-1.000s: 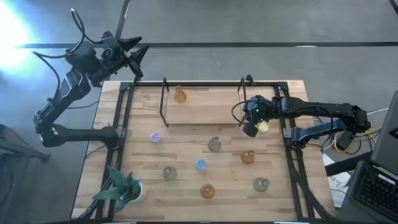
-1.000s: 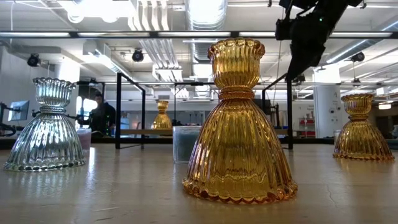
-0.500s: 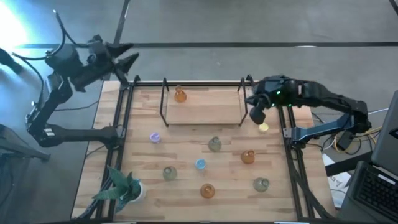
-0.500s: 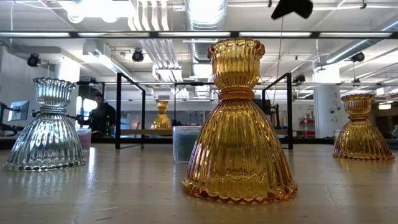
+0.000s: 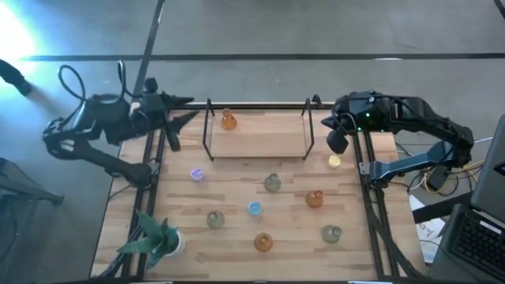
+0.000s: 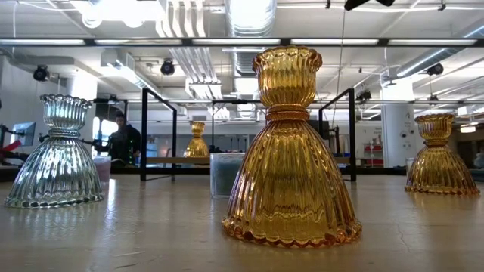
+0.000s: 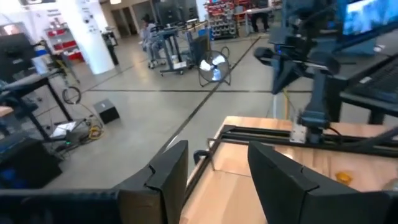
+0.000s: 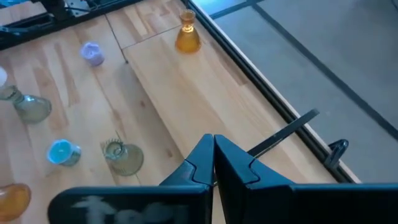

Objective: Pick & Place candle stick holders
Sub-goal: Put the top middle green glass candle holder on the shelf

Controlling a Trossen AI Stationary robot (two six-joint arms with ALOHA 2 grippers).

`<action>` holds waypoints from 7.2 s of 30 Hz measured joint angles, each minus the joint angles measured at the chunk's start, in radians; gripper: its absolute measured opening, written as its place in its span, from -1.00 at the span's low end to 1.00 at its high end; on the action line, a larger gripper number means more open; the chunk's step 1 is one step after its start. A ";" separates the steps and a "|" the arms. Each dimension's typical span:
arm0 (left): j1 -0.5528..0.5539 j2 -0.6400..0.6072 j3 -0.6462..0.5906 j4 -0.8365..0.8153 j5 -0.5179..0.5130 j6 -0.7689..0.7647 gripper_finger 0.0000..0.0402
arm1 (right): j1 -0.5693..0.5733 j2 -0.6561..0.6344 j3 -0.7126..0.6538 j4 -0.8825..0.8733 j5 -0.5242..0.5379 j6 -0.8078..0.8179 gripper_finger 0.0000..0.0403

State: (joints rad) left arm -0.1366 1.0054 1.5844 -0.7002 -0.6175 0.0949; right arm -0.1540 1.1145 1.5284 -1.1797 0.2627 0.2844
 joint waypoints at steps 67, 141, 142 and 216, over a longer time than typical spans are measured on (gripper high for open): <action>-0.068 0.123 -0.002 -0.138 -0.244 -0.019 -0.14 | 0.023 0.787 0.003 0.170 -0.474 -0.212 -0.20; -0.067 0.103 0.012 -0.057 -0.326 0.140 -0.14 | -0.458 1.156 0.816 -0.212 -0.536 -0.545 -0.88; -0.067 0.103 0.012 -0.057 -0.326 0.140 -0.14 | -0.459 1.164 0.823 -0.211 -0.535 -0.549 -0.88; -0.067 0.103 0.012 -0.063 -0.324 0.130 -0.14 | -0.466 1.226 0.824 -0.042 -0.495 -0.520 -0.33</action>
State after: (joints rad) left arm -0.2039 1.1084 1.5967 -0.7631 -0.9412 0.2251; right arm -0.6197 2.3409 2.3524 -1.2217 -0.2323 -0.2356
